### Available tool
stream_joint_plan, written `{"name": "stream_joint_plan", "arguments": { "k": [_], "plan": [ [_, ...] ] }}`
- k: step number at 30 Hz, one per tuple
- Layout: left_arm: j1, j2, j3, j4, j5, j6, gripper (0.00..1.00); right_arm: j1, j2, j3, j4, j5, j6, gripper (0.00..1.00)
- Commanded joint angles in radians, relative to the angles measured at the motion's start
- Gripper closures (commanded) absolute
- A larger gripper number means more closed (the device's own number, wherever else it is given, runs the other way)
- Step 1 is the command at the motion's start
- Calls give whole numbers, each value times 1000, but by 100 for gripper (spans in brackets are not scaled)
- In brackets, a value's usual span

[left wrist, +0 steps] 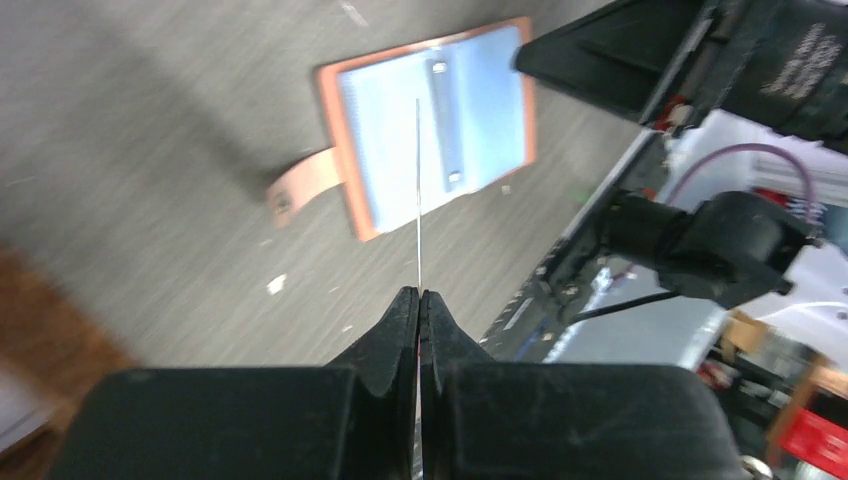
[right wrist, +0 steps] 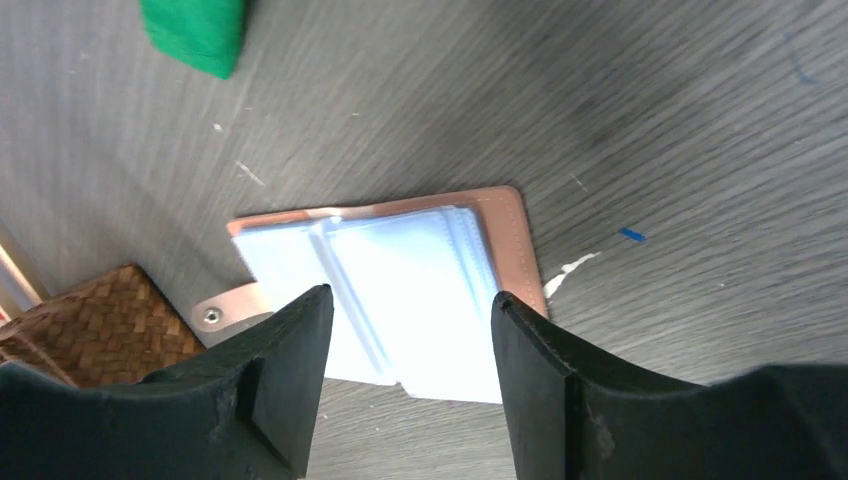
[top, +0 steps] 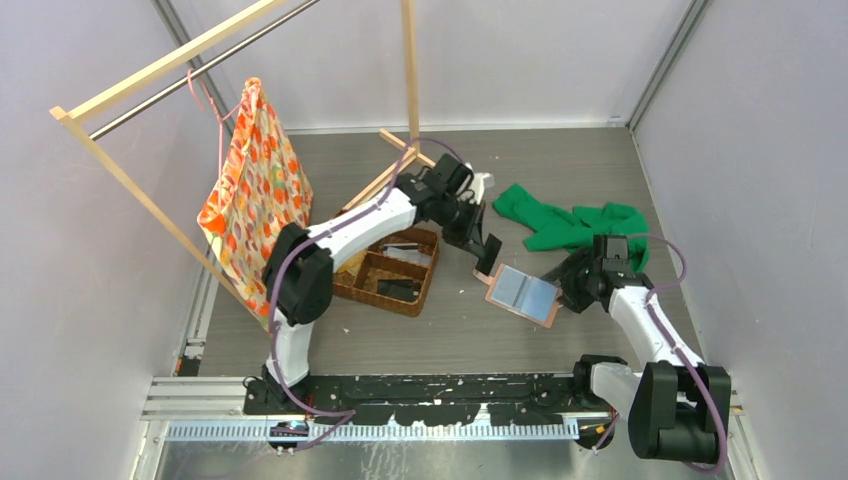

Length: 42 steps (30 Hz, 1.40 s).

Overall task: Take the credit cards out of the card holder
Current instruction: Place the credit card in the storage box.

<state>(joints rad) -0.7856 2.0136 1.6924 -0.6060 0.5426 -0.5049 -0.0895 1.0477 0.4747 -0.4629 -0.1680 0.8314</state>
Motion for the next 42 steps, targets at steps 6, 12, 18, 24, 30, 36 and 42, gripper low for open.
{"name": "stream_joint_plan", "arguments": {
  "k": [6, 12, 18, 24, 30, 36, 42],
  "plan": [
    [69, -223, 28, -382, -488, 280, 100, -4, -90, 134, -106, 20, -31, 31],
    [71, -366, -90, -421, -672, 357, 100, -4, -108, 163, -133, 21, -37, 31],
    [71, -519, -205, -402, -802, 339, 100, -4, -102, 167, -134, 17, -37, 31],
    [71, -572, -256, -429, -773, 348, 100, -4, -95, 161, -123, 8, -32, 31],
    [67, -722, -446, -231, -712, 593, 100, -4, -89, 159, -119, -1, -32, 31],
    [49, -954, -714, 74, -647, 885, 100, -4, -85, 148, -111, -7, -28, 31],
    [48, -1046, -870, 174, -502, 1167, 100, -4, -56, 142, -90, -27, -21, 31]
  ]
}}
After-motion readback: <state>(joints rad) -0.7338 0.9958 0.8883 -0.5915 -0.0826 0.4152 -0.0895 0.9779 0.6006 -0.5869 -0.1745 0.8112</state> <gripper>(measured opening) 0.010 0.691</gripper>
